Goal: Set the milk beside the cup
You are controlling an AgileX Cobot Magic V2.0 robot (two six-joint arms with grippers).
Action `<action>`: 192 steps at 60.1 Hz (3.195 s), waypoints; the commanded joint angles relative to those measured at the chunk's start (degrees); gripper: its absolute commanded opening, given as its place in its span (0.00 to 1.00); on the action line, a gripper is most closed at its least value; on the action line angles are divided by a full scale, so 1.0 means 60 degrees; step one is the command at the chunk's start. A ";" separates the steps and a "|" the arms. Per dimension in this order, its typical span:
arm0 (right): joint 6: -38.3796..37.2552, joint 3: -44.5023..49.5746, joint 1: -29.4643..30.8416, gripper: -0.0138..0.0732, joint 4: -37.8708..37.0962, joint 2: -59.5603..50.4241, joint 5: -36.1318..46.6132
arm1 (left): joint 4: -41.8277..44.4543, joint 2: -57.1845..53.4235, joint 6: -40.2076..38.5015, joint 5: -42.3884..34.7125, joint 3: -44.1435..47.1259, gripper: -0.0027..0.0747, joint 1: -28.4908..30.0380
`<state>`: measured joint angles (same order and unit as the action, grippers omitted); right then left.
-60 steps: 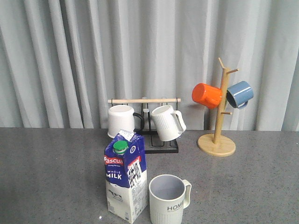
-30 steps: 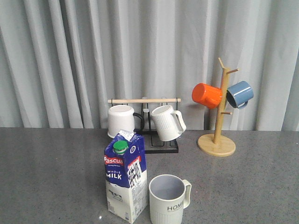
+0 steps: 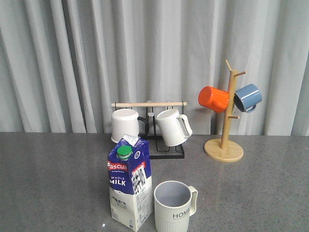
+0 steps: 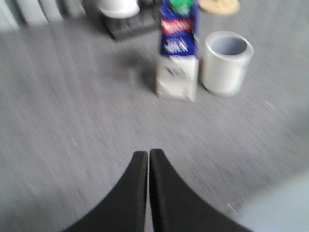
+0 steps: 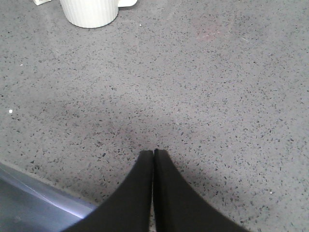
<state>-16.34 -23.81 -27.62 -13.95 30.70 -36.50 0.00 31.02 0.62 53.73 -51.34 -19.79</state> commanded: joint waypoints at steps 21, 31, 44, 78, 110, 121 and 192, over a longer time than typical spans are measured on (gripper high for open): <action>0.0017 -0.0239 0.0014 0.15 -0.0156 0.0032 0.0611 | 0.0503 -0.3098 -0.0498 -0.9829 0.7317 0.02 0.1465; 0.0017 -0.0239 0.0014 0.15 -0.0156 0.0032 0.0611 | 0.0503 -0.4449 -0.0877 -1.0012 0.8566 0.02 0.2697; 0.0013 -0.0239 0.0014 0.15 -0.0156 0.0032 0.0602 | 0.0503 -0.5060 -0.1041 -1.0117 0.8996 0.02 0.3716; 0.0024 -0.0239 0.0014 0.15 -0.0162 0.0032 0.0609 | 0.0512 -0.5404 -0.1004 -1.0113 0.8986 0.03 0.3676; 0.0024 -0.0239 0.0014 0.15 -0.0162 0.0032 0.0609 | 0.0512 -0.5404 -0.1004 -1.0113 0.8986 0.03 0.3676; 0.0022 -0.0239 0.0184 0.15 -0.0275 0.0032 0.0732 | 0.0512 -0.5404 -0.1004 -1.0104 0.8986 0.03 0.3676; -0.0011 0.4312 0.5019 0.15 0.0356 -0.5324 0.6820 | 0.0512 -0.5404 -0.1004 -1.0084 0.8986 0.03 0.3676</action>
<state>-16.59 1.53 2.62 -11.62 -0.65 -1.81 3.25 -0.65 -4.95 -2.45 1.44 2.44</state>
